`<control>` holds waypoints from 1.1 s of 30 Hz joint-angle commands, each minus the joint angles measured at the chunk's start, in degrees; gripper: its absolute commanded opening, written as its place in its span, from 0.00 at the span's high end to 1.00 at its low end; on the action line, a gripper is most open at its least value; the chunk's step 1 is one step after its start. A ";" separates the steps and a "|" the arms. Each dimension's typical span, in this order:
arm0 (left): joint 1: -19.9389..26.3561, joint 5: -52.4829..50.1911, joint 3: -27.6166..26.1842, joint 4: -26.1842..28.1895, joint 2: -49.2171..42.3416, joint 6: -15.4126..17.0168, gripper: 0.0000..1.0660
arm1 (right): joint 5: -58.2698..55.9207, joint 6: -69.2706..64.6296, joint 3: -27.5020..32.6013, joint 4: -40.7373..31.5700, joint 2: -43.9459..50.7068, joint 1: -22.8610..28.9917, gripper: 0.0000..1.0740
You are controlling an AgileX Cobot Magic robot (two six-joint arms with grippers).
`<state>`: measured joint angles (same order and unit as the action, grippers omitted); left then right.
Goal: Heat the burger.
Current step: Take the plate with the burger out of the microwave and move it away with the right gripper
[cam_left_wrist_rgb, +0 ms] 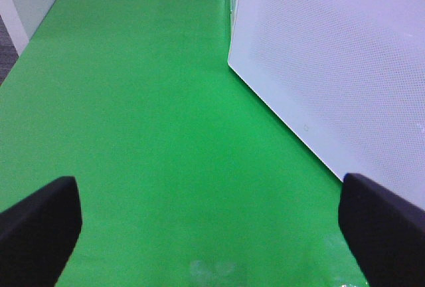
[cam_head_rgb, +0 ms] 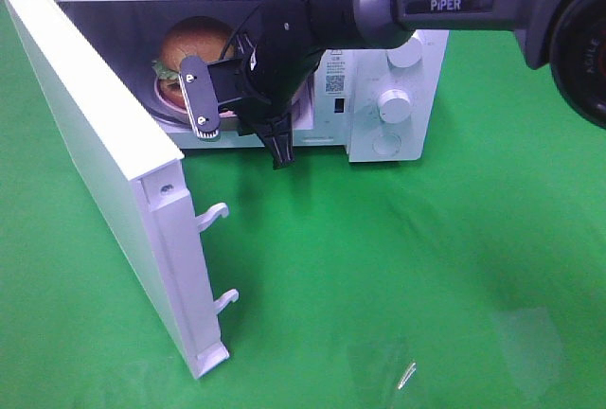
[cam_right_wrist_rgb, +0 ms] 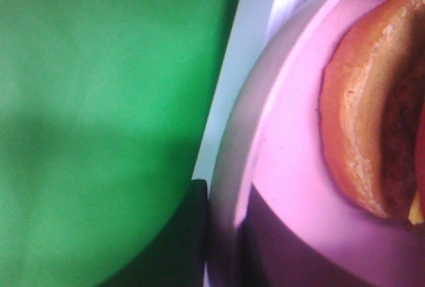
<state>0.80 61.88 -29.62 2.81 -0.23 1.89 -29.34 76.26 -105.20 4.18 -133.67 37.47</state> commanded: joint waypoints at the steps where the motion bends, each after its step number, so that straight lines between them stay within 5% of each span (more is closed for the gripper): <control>1: 0.06 -0.80 -0.06 0.06 -0.97 -0.23 0.06 | -2.23 1.72 0.29 -1.03 2.01 0.06 1.00; 33: 0.06 -0.80 -0.06 0.06 -0.97 -0.23 0.06 | 9.51 5.61 18.51 -1.55 14.67 0.06 1.00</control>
<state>0.80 61.88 -29.62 2.81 -0.23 1.89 -22.52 82.16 -87.15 2.52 -121.35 37.64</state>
